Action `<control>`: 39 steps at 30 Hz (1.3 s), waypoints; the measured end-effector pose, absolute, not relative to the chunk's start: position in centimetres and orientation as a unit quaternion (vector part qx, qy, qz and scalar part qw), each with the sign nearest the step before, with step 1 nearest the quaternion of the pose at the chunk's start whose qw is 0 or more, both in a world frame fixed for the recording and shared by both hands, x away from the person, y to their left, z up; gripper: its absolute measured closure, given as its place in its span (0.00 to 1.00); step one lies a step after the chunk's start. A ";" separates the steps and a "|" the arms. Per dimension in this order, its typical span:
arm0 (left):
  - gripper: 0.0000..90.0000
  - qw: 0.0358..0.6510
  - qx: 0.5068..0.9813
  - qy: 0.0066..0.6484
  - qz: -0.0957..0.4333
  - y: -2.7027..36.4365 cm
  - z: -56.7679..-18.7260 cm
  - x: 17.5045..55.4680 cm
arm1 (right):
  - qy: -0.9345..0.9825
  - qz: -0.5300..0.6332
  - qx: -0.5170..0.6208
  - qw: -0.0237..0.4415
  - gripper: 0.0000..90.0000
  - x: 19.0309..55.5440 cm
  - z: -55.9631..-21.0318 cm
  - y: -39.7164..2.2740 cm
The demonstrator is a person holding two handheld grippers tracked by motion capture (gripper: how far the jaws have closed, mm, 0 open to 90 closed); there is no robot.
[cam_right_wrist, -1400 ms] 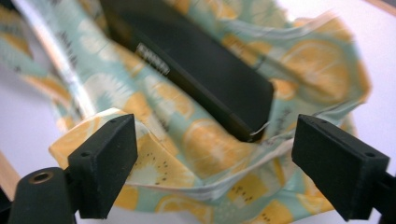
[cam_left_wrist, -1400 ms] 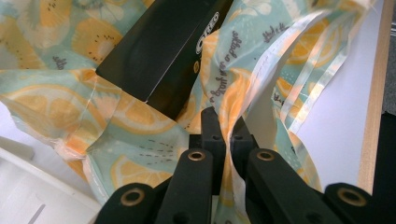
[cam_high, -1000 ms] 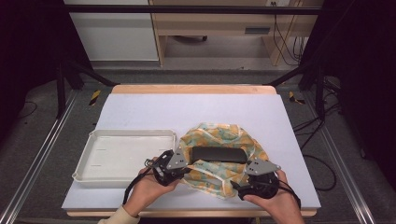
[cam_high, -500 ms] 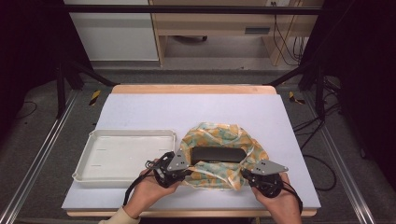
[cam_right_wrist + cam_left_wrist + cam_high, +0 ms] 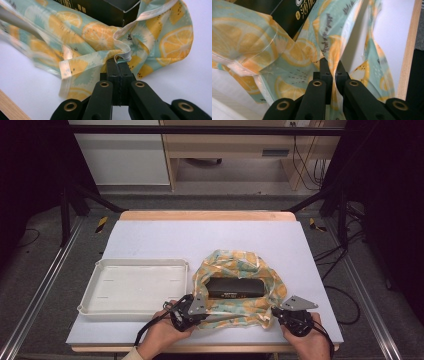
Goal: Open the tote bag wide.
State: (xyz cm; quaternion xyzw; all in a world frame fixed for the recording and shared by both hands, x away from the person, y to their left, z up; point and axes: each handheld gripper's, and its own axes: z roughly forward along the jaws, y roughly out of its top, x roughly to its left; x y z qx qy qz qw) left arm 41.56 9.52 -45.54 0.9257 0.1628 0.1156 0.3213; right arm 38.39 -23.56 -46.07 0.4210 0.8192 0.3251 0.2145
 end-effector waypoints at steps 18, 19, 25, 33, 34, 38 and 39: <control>1.00 0.325 0.925 0.165 0.108 9.3 -46.0 41.3 | 0.810 0.330 0.436 0.213 0.86 37.8 -45.9 -23.7; 1.00 0.326 0.925 0.165 0.109 9.3 -46.0 41.3 | 0.806 0.335 0.439 0.215 0.80 37.7 -45.7 -23.8; 1.00 0.330 0.922 0.167 0.112 9.4 -45.9 41.3 | 0.791 0.355 0.432 0.249 0.58 37.2 -42.4 -24.1; 1.00 0.330 0.922 0.167 0.112 9.5 -45.8 41.4 | 0.789 0.349 0.424 0.275 0.60 37.7 -38.4 -23.8; 1.00 0.332 0.921 0.168 0.114 9.6 -45.7 41.4 | 0.796 0.341 0.423 0.268 0.58 37.7 -38.0 -23.8; 1.00 0.332 0.920 0.172 0.116 9.7 -45.7 41.5 | 0.802 0.328 0.428 0.257 0.57 37.5 -38.4 -24.1; 1.00 0.332 0.920 0.172 0.116 9.7 -45.8 41.5 | 0.803 0.324 0.432 0.253 0.56 37.3 -38.7 -24.3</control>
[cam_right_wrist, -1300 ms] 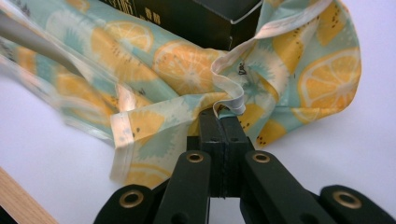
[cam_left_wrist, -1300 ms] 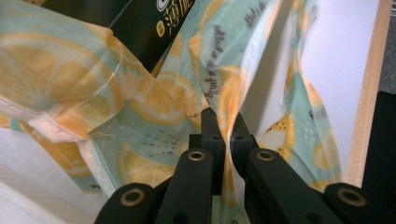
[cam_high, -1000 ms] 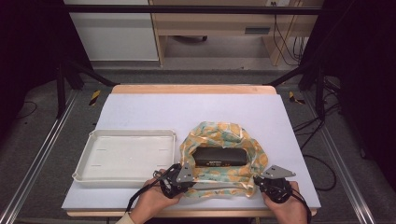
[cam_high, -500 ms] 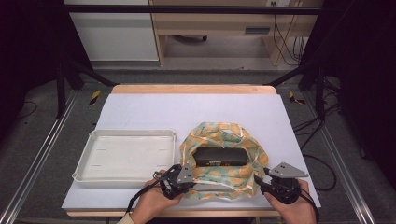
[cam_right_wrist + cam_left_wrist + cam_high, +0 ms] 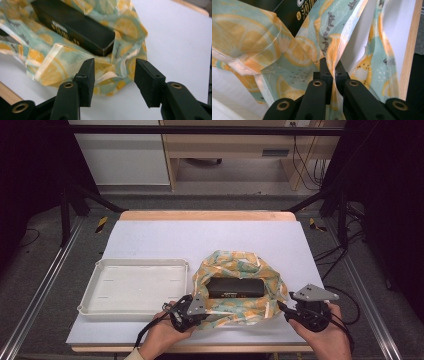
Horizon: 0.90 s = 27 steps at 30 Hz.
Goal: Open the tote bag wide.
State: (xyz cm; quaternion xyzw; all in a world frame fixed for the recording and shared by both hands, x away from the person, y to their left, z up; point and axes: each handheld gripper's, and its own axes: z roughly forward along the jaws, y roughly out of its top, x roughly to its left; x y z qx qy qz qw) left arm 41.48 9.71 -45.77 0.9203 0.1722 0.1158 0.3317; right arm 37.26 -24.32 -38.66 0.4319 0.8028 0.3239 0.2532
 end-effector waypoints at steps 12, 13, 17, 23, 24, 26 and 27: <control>0.86 0.344 0.913 0.180 0.126 10.0 -45.5 41.3 | 0.776 0.358 0.436 0.281 0.74 36.8 -39.8 -26.1; 0.80 0.353 0.908 0.182 0.134 10.2 -45.2 41.0 | 0.777 0.363 0.429 0.283 0.76 37.1 -39.7 -25.9; 0.52 0.379 0.896 0.186 0.139 10.8 -44.6 40.5 | 0.779 0.374 0.417 0.284 0.83 38.3 -39.8 -24.6; 0.37 0.414 0.881 0.191 0.126 11.5 -43.8 40.0 | 0.783 0.375 0.410 0.280 0.88 39.5 -40.2 -23.4; 0.36 0.417 0.880 0.189 0.124 11.5 -43.6 39.9 | 0.783 0.377 0.409 0.279 0.89 39.7 -40.2 -23.3; 0.35 0.416 0.882 0.179 0.129 11.5 -43.0 39.6 | 0.782 0.378 0.407 0.281 0.92 40.0 -40.2 -23.1; 0.37 0.423 0.879 0.176 0.133 11.3 -42.5 39.4 | 0.780 0.383 0.406 0.282 0.95 40.3 -40.2 -23.1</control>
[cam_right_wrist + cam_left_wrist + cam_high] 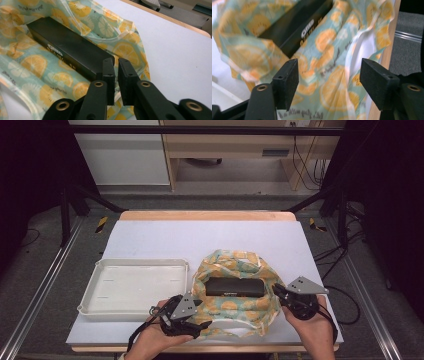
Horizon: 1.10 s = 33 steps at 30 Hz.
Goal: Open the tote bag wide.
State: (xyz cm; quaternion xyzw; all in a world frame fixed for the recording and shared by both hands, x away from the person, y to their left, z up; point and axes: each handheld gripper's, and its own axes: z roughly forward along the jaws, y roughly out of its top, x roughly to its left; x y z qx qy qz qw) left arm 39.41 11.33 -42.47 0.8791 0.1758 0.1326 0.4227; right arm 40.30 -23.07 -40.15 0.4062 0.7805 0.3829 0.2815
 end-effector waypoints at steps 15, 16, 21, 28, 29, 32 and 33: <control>0.92 0.402 0.875 0.229 0.142 8.8 -44.5 42.5 | 0.796 0.386 0.389 0.256 1.00 46.5 -42.7 -22.5; 0.94 0.402 0.875 0.229 0.142 8.8 -44.5 42.5 | 0.797 0.386 0.388 0.256 1.00 46.8 -42.9 -22.5; 1.00 0.374 0.888 0.234 0.130 8.6 -45.9 42.2 | 0.794 0.388 0.398 0.247 1.00 48.2 -43.9 -22.7; 1.00 0.343 0.900 0.235 0.131 8.4 -46.9 41.8 | 0.793 0.376 0.424 0.224 1.00 50.4 -46.5 -23.1; 1.00 0.343 0.900 0.235 0.131 8.4 -46.9 41.8 | 0.793 0.376 0.424 0.224 1.00 50.4 -46.5 -23.1; 1.00 0.339 0.902 0.235 0.130 8.4 -47.0 41.9 | 0.795 0.363 0.436 0.213 1.00 50.9 -47.6 -23.4; 1.00 0.338 0.902 0.235 0.130 8.3 -47.1 41.9 | 0.795 0.363 0.436 0.213 1.00 50.9 -47.6 -23.4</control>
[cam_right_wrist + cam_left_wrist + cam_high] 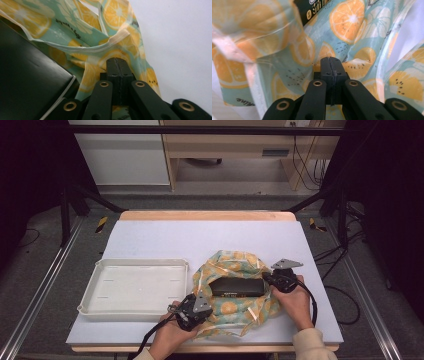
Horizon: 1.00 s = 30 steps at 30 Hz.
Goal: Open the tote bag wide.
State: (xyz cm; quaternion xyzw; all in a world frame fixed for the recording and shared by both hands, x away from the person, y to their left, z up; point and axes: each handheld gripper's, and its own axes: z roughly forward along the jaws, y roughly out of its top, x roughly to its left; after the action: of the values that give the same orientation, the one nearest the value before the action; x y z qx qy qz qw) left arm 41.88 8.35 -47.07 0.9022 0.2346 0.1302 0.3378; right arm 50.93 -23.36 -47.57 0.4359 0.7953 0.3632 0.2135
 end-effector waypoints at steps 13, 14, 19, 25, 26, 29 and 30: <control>1.00 0.332 0.906 0.230 0.128 8.2 -47.3 41.7 | 0.793 0.352 0.447 0.214 1.00 51.0 -47.5 -23.3; 1.00 0.332 0.906 0.230 0.128 8.2 -47.3 41.7 | 0.793 0.352 0.447 0.214 1.00 51.0 -47.5 -23.3; 1.00 0.349 0.897 0.233 0.137 8.4 -47.1 41.5 | 0.779 0.384 0.439 0.232 0.99 49.9 -45.4 -23.3; 1.00 0.367 0.892 0.225 0.136 8.8 -45.7 40.8 | 0.769 0.405 0.417 0.267 0.99 46.9 -42.3 -22.9; 1.00 0.372 0.890 0.222 0.139 8.8 -45.2 40.6 | 0.770 0.406 0.410 0.272 0.99 46.1 -41.9 -22.7; 1.00 0.387 0.884 0.216 0.148 8.9 -43.5 40.2 | 0.770 0.415 0.394 0.283 0.99 43.8 -41.0 -22.0; 1.00 0.387 0.884 0.216 0.148 8.9 -43.5 40.2 | 0.770 0.415 0.394 0.283 0.99 43.8 -41.0 -22.0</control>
State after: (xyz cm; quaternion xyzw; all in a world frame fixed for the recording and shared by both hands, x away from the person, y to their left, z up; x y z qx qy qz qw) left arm 40.17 8.89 -43.46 0.8842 0.2159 0.1481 0.3869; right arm 43.76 -21.96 -41.01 0.3944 0.7698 0.4147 0.2827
